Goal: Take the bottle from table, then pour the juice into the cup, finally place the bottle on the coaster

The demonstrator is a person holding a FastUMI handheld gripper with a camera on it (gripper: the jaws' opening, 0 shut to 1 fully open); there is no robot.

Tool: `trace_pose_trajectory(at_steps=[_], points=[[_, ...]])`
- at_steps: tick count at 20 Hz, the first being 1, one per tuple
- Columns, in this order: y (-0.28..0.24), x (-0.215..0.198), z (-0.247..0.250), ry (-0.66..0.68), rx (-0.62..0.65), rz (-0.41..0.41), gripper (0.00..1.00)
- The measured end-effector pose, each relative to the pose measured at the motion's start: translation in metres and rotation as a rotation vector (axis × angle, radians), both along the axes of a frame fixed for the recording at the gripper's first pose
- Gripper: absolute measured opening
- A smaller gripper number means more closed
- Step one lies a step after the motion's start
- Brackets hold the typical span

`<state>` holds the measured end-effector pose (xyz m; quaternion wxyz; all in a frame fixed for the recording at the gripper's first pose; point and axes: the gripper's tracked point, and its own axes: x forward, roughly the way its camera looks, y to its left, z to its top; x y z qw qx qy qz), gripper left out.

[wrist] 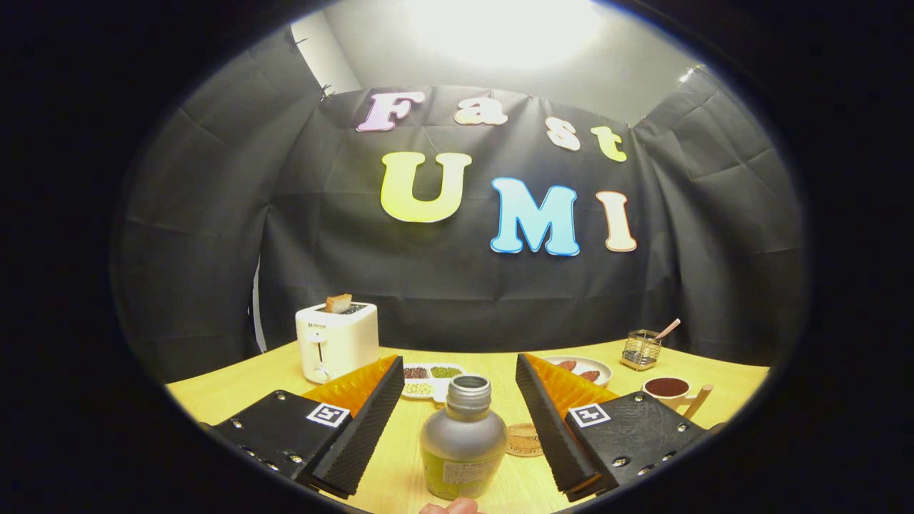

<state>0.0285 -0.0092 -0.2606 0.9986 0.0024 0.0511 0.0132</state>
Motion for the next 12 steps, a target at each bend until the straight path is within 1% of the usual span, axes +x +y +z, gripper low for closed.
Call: trace_pose_trajectory(at_steps=[2,9,12], points=[[-0.003,0.0,-0.012,0.015,-0.01,-0.007,0.96],[0.003,0.002,-0.057,0.078,-0.054,0.013,0.96],[0.004,0.003,-0.062,0.09,-0.06,0.014,0.96]])
